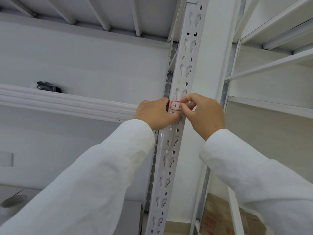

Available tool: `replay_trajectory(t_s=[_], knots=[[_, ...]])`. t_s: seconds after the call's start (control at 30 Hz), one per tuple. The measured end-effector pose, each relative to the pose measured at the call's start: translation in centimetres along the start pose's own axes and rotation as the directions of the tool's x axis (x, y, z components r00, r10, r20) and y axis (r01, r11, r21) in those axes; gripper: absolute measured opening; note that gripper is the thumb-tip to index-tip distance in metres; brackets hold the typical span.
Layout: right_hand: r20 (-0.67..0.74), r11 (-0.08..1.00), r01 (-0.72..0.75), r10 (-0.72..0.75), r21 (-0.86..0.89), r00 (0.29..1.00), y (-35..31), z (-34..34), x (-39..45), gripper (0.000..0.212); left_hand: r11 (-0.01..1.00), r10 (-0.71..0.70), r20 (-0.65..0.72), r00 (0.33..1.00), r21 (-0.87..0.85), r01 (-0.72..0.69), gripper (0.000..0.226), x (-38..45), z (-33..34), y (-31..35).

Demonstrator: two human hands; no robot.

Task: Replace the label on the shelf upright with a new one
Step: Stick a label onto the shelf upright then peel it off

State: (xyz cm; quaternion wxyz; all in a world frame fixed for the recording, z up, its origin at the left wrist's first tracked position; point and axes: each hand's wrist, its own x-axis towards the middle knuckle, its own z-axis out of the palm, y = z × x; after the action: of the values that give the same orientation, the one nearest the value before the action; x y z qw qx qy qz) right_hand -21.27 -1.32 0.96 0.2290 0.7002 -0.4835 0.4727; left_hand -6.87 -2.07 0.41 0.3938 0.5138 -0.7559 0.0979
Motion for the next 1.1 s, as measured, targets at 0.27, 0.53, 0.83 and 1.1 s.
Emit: replay_trajectory(t_s=[0.27, 0.53, 0.83, 1.1], knots=[[0.082, 1.0, -0.013, 0.014, -0.021, 0.997, -0.6, -0.7, 1.0, 0.01, 1.0, -0.007, 0.002, 1.0, 0.007, 0.007, 0.031, -0.2, -0.2, 0.2], [0.051, 0.999, 0.044, -0.042, -0.031, 0.998, 0.0, -0.7, 0.6, 0.011, 1.0, -0.003, -0.006, 1.0, 0.007, 0.003, 0.03, -0.2, -0.1, 0.2], [0.071, 1.0, 0.006, -0.004, -0.019, 0.997, 0.1, -0.3, 0.5, 0.006, 1.0, -0.007, -0.007, 1.0, 0.015, 0.007, 0.03, -0.2, -0.1, 0.2], [0.098, 0.984, 0.158, -0.149, -0.083, 0.984, -1.1, -0.5, 1.2, 0.015, 1.0, 0.004, -0.035, 0.999, -0.006, -0.004, 0.03, -0.3, 0.0, 0.1]])
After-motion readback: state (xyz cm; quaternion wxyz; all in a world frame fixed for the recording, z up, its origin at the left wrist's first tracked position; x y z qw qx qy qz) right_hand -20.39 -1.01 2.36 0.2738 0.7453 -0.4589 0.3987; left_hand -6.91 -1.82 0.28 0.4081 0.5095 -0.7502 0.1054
